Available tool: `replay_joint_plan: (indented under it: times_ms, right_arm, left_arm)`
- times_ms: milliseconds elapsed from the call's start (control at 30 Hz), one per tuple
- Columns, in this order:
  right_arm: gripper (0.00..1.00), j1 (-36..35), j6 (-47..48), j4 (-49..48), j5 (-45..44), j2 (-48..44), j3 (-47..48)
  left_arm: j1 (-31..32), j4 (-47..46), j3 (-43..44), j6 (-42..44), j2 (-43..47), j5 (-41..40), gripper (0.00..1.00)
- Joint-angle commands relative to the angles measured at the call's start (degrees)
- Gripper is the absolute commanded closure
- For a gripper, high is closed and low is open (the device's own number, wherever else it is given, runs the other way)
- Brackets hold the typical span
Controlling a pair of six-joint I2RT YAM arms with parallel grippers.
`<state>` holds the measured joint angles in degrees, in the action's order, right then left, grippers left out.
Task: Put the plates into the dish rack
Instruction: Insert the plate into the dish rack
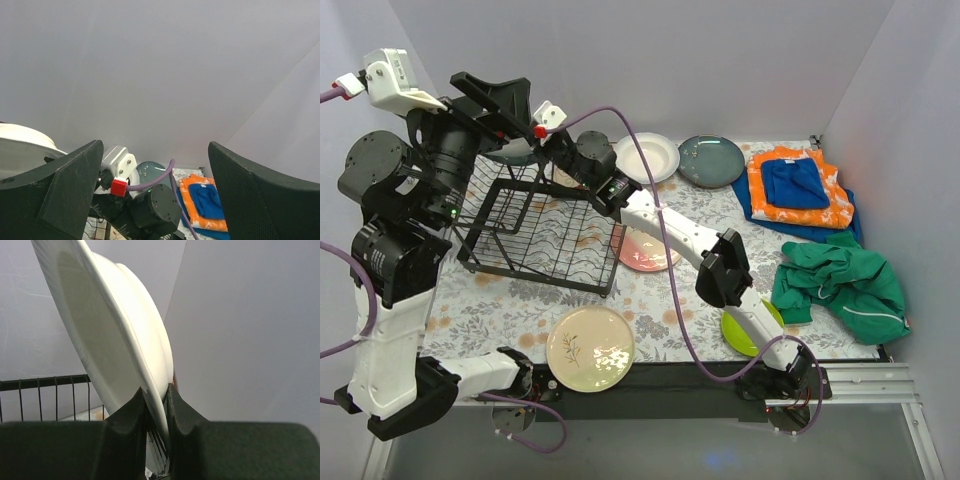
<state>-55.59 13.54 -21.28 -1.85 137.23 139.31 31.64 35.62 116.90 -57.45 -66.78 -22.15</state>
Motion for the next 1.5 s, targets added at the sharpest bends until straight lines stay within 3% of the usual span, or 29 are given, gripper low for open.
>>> replay_joint_plan:
  times_ms: [0,1467]
  right_arm:
    - [0.99,-0.31,1.22,-15.9,-2.46,-0.74,5.01]
    - [0.99,-3.03,4.48,-18.19,-12.39,5.33,2.99]
  left_arm:
    - [-0.08,0.59,-0.62,-1.17,0.69,-1.31,0.16]
    - [-0.09,0.51,-4.66,-2.58,2.62,-2.72,0.16]
